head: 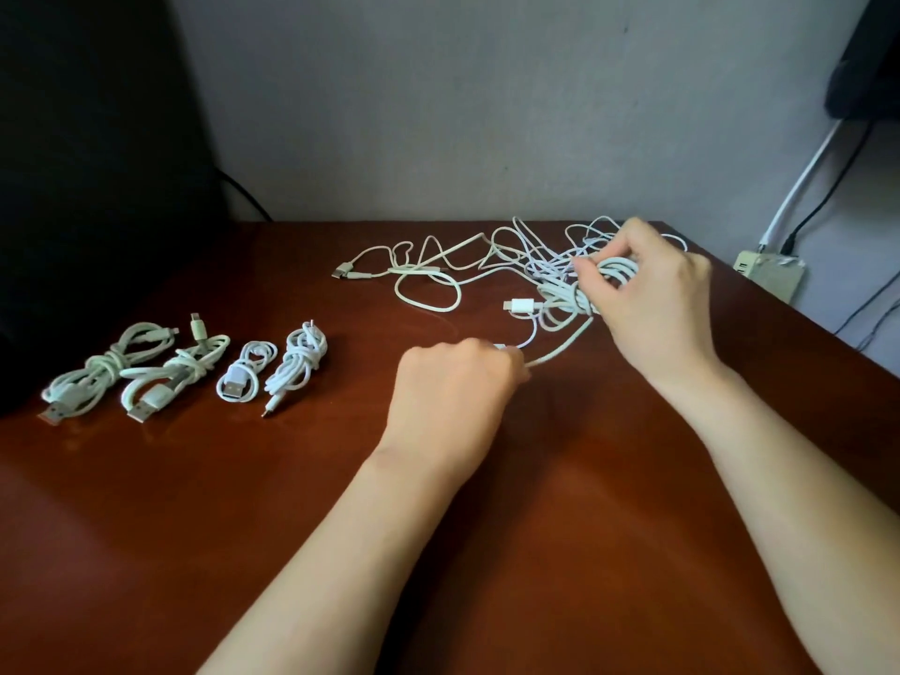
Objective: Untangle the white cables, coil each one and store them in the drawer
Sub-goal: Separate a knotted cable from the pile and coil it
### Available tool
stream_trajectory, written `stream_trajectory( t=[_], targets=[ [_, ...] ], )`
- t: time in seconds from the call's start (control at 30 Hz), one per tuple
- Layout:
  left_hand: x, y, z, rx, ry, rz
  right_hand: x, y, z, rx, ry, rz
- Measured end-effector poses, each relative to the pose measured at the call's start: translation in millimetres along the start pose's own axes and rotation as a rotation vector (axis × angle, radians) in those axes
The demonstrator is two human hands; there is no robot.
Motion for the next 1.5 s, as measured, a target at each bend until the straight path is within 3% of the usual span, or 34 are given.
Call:
stream_trajectory(
  t=[0.2,0.3,0.6,0.97,1.23,1.5],
  targets=[
    [-7,-35,-25,-0.306,0.276,-0.069,1,7,21,0.062,-0.25,0.04],
    [-6,-64,-16,-0.616,0.275,-0.171,-2,-6,30,0.166,-0.358,0.011],
    [-6,-90,29,-1.361,0.118,-0.414,-6,-29,33,0.49,-0.429,0.046],
    [-3,-79,6,-1.326,0.18,-0.226,-18,-65,43,0.715,-0.637,-0.01],
    [-7,-77,-9,-1.33,0.313,-0.184,-17,-66,45,0.614,-0.627,-0.054],
    [-13,-73,-33,-1.298,0.488,-0.049,-14,-71,41,0.417,-0.503,-0.136]
  ],
)
Point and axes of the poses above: each hand's wrist, its own x-axis towards the middle knuckle, its own z-axis out of the palm, y = z × x, the point moved 9 cm from there along x, towards the middle knuckle, and after that the axes turned 12 degrees about -y, right-handed, at the moved point
